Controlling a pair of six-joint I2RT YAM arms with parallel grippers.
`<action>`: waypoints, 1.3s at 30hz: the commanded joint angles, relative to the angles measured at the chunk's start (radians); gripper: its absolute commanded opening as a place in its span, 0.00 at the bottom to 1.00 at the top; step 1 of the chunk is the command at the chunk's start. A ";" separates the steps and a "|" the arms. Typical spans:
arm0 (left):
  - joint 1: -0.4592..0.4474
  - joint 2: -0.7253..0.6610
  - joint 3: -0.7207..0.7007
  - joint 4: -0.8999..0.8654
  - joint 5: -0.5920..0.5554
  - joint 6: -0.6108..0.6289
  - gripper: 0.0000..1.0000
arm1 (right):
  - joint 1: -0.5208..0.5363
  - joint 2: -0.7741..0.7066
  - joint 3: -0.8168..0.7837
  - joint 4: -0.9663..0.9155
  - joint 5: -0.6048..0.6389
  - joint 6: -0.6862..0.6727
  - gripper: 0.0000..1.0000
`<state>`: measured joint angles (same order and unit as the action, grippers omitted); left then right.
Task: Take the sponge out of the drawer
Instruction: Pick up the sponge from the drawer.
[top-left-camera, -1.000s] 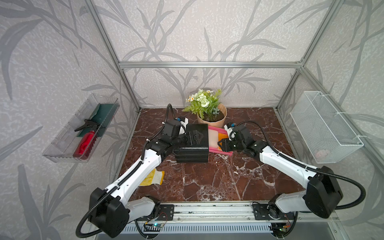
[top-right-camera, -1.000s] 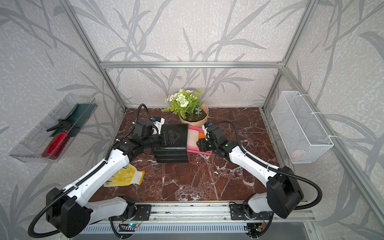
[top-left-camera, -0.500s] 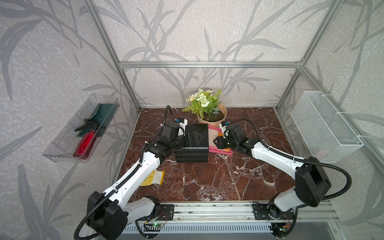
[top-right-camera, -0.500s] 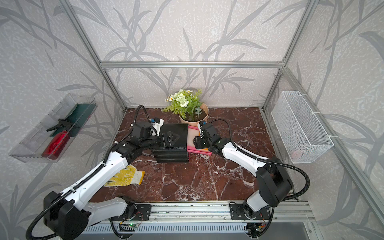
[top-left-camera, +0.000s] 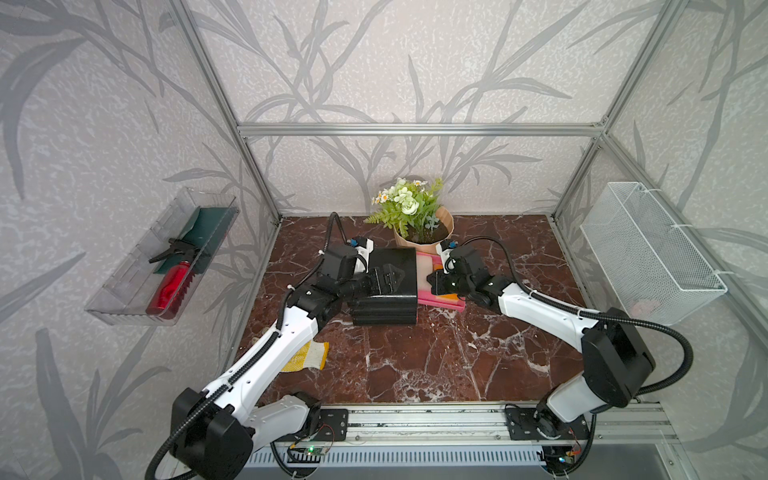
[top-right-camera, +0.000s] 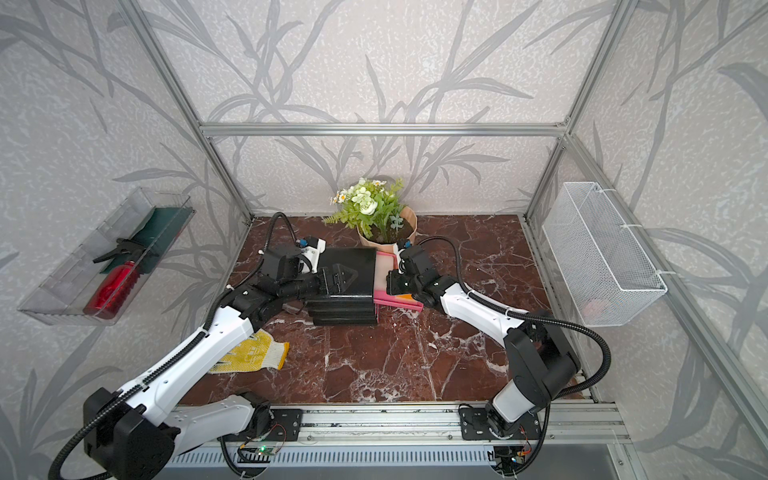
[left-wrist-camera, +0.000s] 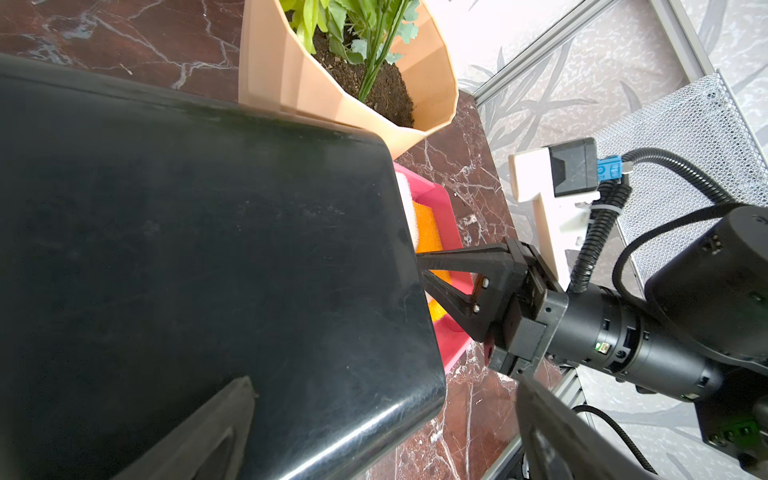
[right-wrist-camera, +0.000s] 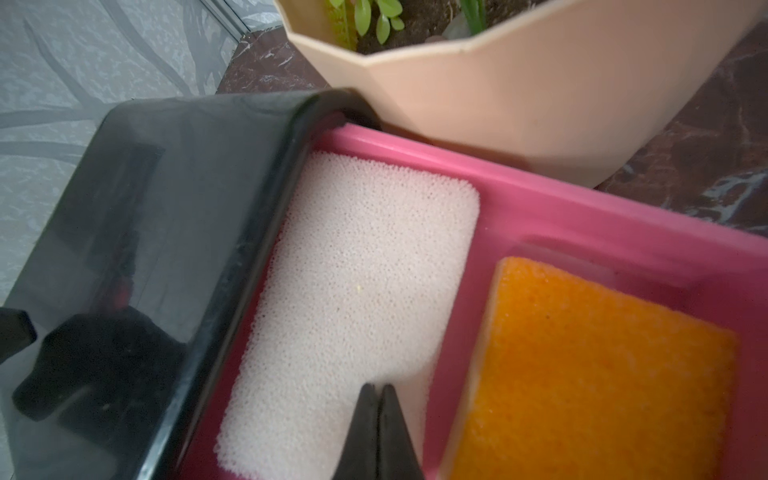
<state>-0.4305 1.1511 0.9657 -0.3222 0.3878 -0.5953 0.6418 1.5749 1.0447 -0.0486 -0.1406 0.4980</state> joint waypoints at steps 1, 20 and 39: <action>0.004 -0.022 0.003 -0.010 0.012 0.003 0.98 | 0.001 -0.041 -0.016 0.003 -0.007 -0.036 0.01; 0.007 0.104 0.356 -0.327 0.150 0.303 0.95 | -0.102 -0.185 0.333 -0.589 -0.136 -0.684 0.00; -0.045 0.248 0.504 -0.447 0.295 0.455 0.85 | -0.085 -0.154 0.473 -0.821 -0.413 -0.940 0.00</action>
<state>-0.4652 1.3933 1.4391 -0.7250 0.6495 -0.1967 0.5488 1.4086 1.4750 -0.8230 -0.5110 -0.4118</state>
